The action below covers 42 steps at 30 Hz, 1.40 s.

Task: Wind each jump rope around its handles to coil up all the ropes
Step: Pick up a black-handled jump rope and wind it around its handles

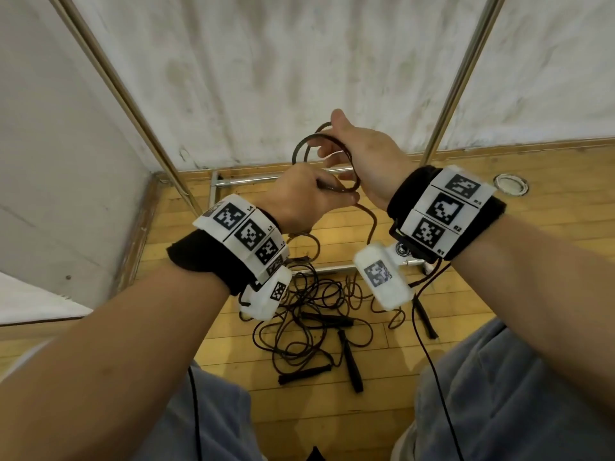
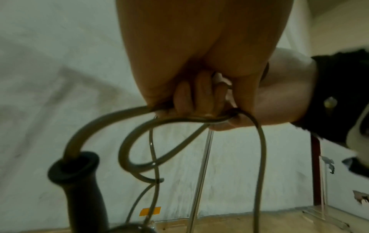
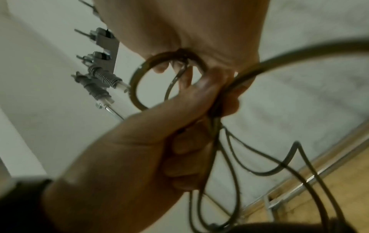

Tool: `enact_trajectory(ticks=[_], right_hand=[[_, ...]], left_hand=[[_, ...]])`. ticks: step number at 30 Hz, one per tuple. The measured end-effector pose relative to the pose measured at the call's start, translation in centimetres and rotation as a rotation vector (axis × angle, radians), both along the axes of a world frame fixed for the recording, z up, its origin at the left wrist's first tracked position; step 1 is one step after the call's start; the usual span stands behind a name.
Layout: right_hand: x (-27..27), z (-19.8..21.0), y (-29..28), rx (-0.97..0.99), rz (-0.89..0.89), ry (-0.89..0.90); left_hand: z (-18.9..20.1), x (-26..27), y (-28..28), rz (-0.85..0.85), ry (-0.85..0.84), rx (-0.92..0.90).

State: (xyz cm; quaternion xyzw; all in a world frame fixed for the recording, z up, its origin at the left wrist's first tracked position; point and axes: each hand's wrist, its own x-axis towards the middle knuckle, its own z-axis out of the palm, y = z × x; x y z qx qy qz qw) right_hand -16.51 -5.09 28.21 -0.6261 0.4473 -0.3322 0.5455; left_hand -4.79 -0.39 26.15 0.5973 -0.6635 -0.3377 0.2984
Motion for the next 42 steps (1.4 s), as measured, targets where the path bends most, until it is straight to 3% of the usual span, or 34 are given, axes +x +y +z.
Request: enact_trajectory(ticks=[3, 5, 7, 11, 14, 16, 18, 23, 29, 32, 34, 37, 40, 42], right_hand=[[-0.5, -0.5, 0.0, -0.089, 0.077, 0.199], [-1.1, -1.0, 0.3, -0.198, 0.191, 0.357], [-1.4, -1.5, 0.3, -0.261, 0.234, 0.402], [-2.0, -2.2, -0.4, -0.257, 0.172, 0.414], [-3.2, -3.0, -1.6, -0.207, 0.01, 0.478], [-3.6, -3.5, -2.2, -0.145, -0.105, 0.521], [-3.3, -3.9, -2.2, -0.049, -0.091, 0.529], [-1.0, -4.2, -0.2, 0.015, 0.212, 0.288], [1.1, -4.2, 1.9, -0.086, 0.425, 0.38], [1.4, -4.3, 2.5, -0.123, 0.382, 0.335], [1.1, -4.3, 2.4, -0.166, 0.296, 0.331], [0.3, -3.5, 1.2, -0.136, 0.125, 0.269], [-0.4, -2.1, -0.1, 0.069, -0.02, 0.041], [-0.7, -1.3, -0.2, 0.181, -0.024, -0.072]], left_hand=[[0.3, 1.4, -0.6, 0.163, 0.085, -0.006], [0.6, 2.7, -1.2, 0.307, 0.249, 0.043], [0.6, 3.7, -1.6, 0.355, 0.375, 0.097], [0.6, 5.6, -2.0, 0.562, 0.408, 0.091], [1.2, 7.1, -2.1, 0.711, 0.605, 0.15], [1.5, 7.4, -2.0, 0.72, 0.735, 0.206], [1.6, 7.0, -1.8, 0.704, 0.849, 0.257], [2.4, 5.6, -1.5, 0.605, 1.143, 0.377], [3.2, 4.4, -1.4, 0.502, 1.326, 0.426], [3.3, 4.2, -1.5, 0.546, 1.291, 0.377], [3.2, 4.4, -1.5, 0.574, 1.16, 0.333], [2.3, 4.7, -1.1, 0.413, 0.805, 0.384], [1.5, 3.8, -0.1, 0.145, 0.447, 0.448], [1.0, 2.8, 0.5, 0.017, 0.202, 0.423]])
